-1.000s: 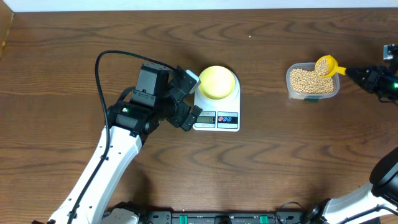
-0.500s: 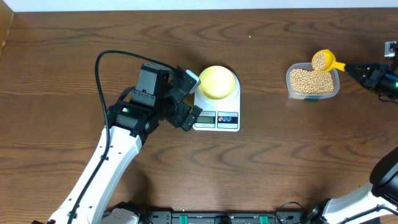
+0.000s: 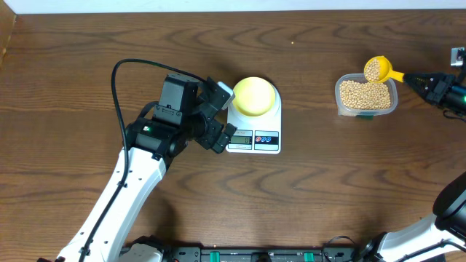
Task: Scoop item into bowl and weigh 50g on scale
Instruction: 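Lift the filled yellow scoop up out of the soybean tub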
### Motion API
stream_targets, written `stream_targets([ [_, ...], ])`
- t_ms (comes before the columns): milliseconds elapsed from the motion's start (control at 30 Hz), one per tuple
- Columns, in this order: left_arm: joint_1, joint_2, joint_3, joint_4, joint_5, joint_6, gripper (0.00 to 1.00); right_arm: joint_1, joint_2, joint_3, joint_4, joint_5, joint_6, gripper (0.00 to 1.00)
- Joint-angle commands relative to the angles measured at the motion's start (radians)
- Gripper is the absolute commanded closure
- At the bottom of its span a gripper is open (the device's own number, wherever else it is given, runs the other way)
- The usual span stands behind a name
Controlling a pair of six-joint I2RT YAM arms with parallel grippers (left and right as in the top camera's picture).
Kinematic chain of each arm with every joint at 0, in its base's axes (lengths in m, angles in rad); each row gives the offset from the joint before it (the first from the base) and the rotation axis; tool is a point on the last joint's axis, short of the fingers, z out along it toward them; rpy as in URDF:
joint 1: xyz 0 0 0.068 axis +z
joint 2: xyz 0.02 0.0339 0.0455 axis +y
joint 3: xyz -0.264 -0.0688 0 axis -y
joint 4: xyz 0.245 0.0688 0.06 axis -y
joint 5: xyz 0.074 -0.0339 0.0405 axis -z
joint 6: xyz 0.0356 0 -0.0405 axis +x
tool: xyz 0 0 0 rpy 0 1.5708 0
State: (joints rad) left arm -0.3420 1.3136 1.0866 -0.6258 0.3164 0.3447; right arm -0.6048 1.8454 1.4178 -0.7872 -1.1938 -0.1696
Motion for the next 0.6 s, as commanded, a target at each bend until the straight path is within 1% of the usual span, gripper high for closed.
stream_targets([
  [0, 0.004, -0.007, -0.003, -0.002, 0.012, 0.002, 0.01, 0.005, 0.006, -0.005, 0.003, -0.047, -0.002, 0.99],
  [333, 0.004, -0.007, -0.003, -0.002, 0.012, 0.002, 0.01, 0.072, 0.006, -0.005, 0.006, -0.047, 0.001, 0.99],
  [567, 0.004, -0.007, -0.003, -0.002, 0.012, 0.002, 0.01, 0.122, 0.006, -0.005, 0.047, -0.047, 0.054, 0.99],
])
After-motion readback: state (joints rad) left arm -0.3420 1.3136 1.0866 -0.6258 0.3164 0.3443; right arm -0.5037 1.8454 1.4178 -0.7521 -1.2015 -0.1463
